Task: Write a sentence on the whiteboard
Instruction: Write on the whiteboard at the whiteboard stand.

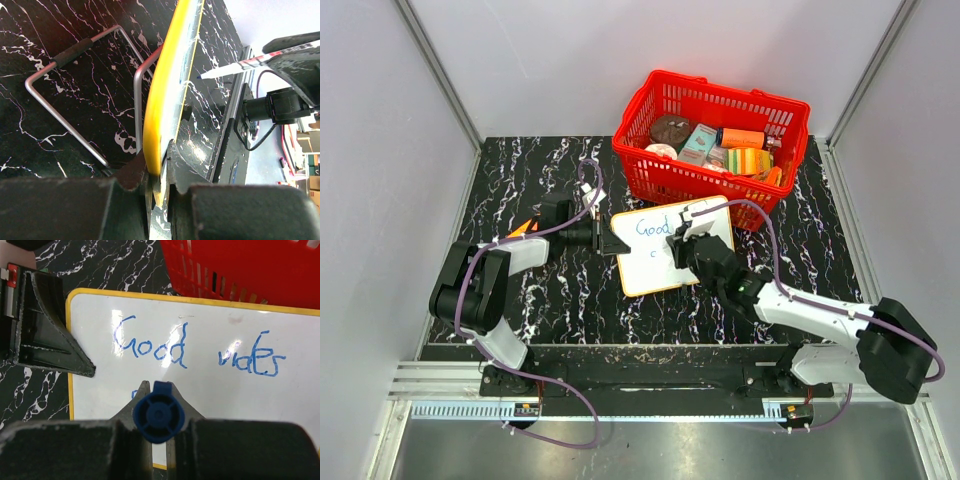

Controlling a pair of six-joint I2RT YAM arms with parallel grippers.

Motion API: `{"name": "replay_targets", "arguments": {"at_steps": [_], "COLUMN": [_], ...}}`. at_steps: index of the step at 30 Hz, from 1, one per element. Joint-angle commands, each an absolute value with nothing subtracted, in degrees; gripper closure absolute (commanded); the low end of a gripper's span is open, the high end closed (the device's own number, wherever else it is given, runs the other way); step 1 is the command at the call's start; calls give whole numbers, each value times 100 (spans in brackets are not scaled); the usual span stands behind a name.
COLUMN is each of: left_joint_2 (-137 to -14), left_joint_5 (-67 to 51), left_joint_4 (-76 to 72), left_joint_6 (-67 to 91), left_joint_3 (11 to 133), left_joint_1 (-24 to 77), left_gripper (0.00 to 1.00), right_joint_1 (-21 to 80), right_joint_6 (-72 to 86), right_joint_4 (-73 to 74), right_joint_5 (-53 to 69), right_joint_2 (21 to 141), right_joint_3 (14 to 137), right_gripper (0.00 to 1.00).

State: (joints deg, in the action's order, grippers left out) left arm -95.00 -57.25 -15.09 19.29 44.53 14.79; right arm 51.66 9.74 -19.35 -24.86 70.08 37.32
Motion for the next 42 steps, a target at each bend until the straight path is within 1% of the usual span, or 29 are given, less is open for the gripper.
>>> {"name": "replay_targets", "arguments": {"at_steps": [1,10,18,27,35,42], "left_joint_2": [-9721,-9729,-9729,-9730,-9738,-9729], "left_joint_5": [-4790,-4808,-4799,-4808,-4808,-4808], "left_joint_4": [-1187,-1178,-1178,-1195,-1187,-1187], "left_joint_6": [1239,1239,1239,1239,1239,1239], "left_joint_3": [4395,4403,4403,4403,4412,4395], "left_joint_1": [1573,1573,1573,1573,1573,1573], "left_gripper": [100,100,100,100,100,100], "right_joint_1": [5115,5115,5115,5115,5115,5115], "right_joint_6": [1090,1143,1143,1151,1195,1195], "right_joint_4": [-2048,-2136,-2083,-2083,-2180,-2162], "right_joint_5": [-2259,-2241,-2347,-2188,-2452,-2584], "right_joint_2": [7189,7181,7418,7418,7225,7383], "right_joint_3": [3894,3832,3946,3920,3823,3911], "right_gripper": [100,100,100,100,100,100]}}
